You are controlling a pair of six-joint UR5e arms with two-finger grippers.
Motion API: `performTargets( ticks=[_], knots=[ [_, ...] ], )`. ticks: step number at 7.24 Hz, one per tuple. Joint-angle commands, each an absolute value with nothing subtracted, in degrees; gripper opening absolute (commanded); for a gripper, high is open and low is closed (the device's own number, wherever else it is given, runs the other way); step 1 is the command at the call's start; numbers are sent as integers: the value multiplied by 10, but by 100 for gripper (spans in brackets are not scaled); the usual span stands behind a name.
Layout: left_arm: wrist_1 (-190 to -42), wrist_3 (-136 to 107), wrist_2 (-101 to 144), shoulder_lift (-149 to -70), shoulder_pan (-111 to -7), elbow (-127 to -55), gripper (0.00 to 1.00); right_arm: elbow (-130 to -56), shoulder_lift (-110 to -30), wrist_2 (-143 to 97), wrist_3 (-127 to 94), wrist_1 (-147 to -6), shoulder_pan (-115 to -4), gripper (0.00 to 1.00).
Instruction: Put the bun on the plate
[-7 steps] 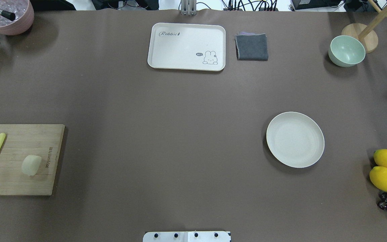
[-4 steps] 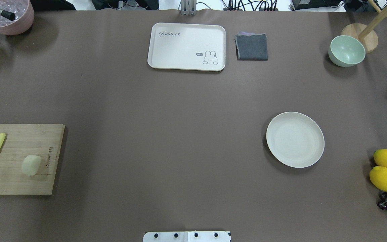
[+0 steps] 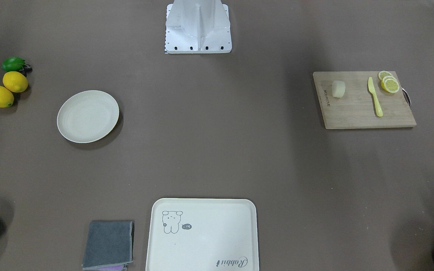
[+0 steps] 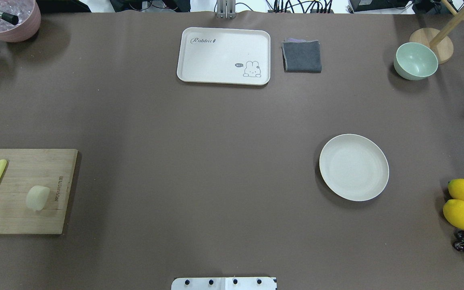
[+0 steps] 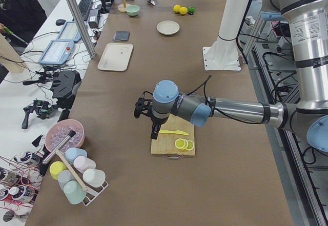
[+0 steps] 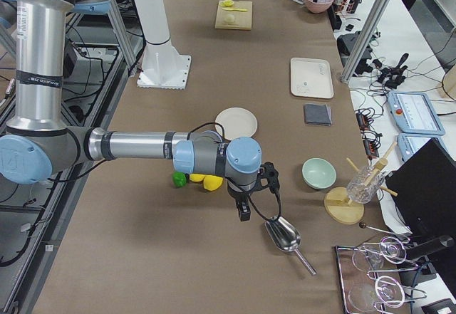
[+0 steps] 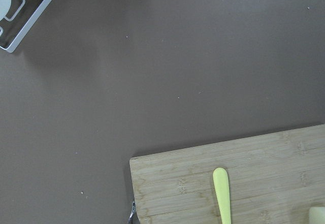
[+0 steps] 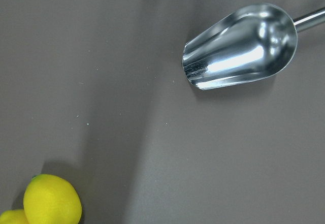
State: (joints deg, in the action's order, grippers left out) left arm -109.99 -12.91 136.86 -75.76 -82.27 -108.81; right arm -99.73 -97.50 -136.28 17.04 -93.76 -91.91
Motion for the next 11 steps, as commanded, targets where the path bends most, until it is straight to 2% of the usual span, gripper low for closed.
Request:
performTargets(
  ticks=[1, 4, 7, 8, 9, 11],
  knots=[
    [-1107, -130, 1368, -758, -823, -1085, 98, -998, -971, -1361, 171, -937, -915, 100],
    [-1107, -130, 1369, -758, -823, -1085, 98, -1012, -964, -1370, 124, -937, -897, 99],
    [-1121, -126, 1370, -757, -797, -1085, 97, -1080, -956, -1409, -20, -937, -828, 98],
    [-1124, -123, 1370, -758, -788, -1080, 97, -1085, -932, -1409, -70, -935, -798, 94],
    [-1125, -123, 1371, -757, -787, -1078, 97, -1080, -917, -1405, -104, -893, -755, 98],
    [-1123, -129, 1402, -757, -787, -1071, 98, -1053, -911, -1371, -295, -750, -667, 95]
  ],
)
